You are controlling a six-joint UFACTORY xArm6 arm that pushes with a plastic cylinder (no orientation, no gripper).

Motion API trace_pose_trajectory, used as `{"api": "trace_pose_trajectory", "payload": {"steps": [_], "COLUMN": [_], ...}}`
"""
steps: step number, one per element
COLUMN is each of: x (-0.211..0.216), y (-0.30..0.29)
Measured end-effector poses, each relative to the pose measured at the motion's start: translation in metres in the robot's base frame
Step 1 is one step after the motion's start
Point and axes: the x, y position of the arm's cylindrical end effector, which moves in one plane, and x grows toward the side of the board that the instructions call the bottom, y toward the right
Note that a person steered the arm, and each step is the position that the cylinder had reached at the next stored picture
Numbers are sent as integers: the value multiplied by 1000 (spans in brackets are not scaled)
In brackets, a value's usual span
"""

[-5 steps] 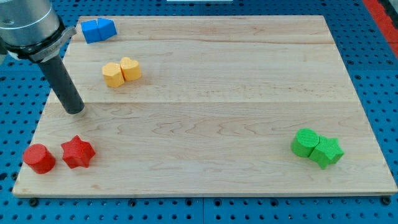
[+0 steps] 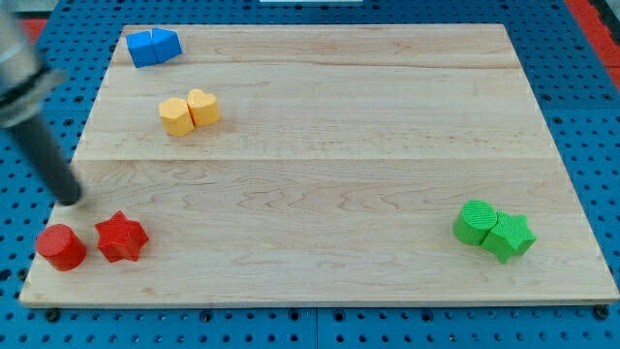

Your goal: Push the red circle and red star to the bottom center

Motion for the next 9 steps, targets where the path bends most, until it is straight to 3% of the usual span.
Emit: {"api": "trace_pose_trajectory", "payload": {"steps": [1, 2, 5, 6, 7, 9], "x": [46, 63, 30, 29, 13, 71], "y": [-2, 3, 195, 185, 231, 109]}}
